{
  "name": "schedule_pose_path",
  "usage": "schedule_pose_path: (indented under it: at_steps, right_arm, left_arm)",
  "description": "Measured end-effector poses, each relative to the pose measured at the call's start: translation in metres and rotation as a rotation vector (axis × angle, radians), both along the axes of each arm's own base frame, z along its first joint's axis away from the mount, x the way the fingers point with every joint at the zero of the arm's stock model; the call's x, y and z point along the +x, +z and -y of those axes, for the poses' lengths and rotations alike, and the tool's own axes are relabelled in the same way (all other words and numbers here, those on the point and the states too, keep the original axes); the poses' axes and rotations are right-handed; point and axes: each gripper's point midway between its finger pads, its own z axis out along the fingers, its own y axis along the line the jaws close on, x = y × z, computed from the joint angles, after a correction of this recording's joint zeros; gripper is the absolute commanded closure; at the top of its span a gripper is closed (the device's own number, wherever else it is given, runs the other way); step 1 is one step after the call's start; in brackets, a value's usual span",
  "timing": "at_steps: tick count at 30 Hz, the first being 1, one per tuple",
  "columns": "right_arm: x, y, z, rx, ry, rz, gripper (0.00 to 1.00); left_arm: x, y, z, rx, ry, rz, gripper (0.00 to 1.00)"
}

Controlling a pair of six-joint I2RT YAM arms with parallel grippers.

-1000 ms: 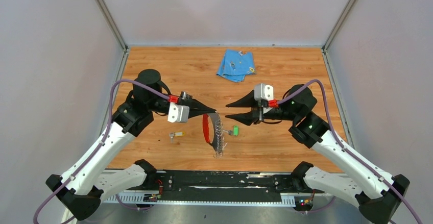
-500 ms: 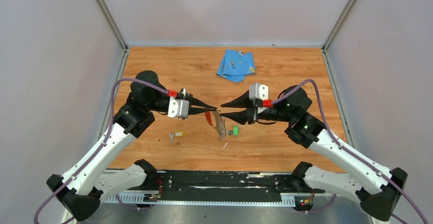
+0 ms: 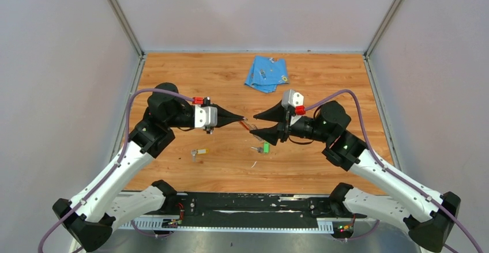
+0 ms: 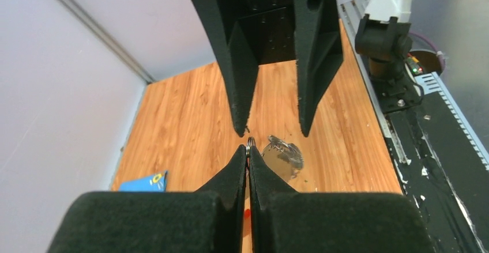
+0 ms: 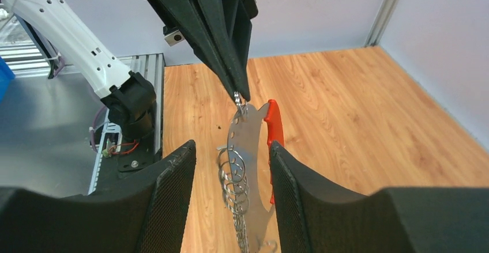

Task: Put the keys on the keyring
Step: Adjust the keyring.

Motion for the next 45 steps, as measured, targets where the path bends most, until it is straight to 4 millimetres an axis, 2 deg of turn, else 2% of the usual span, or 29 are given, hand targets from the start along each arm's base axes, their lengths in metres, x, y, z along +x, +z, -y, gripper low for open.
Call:
schedule_pose_path:
  at_steps: [5,10,15,19,20,28,45]
  right_arm:
    - [0.004,-0.015,-0.001,-0.008,-0.021,-0.074,0.47]
    - [0.004,-0.028,-0.014,-0.032,-0.018,-0.110,0.51]
    - [0.008,-0.048,-0.029,-0.091,-0.057,-0.099,0.70]
    - [0.019,-0.054,-0.030,-0.115,-0.140,-0.071,0.96]
    - [0.020,-0.054,-0.030,-0.115,-0.159,-0.063,0.99]
    - [0.027,-0.050,-0.020,-0.151,-0.303,0.039,0.99]
    - [0.037,-0.067,-0.009,-0.328,-0.537,0.226,0.99]
  left_arm:
    - [0.010,-0.010,-0.001,0.009,0.060,-0.034,1.00]
    - [0.017,-0.008,-0.002,-0.001,0.102,-0.056,1.00]
    - [0.021,-0.007,-0.002,-0.010,0.129,-0.080,1.00]
    - [0.022,-0.007,-0.002,-0.010,0.137,-0.092,1.00]
    - [0.022,-0.007,-0.002,-0.011,0.138,-0.093,1.00]
    - [0.027,-0.009,-0.003,-0.006,0.165,-0.084,1.00]
    - [0.037,-0.028,-0.004,0.046,0.219,-0.147,1.00]
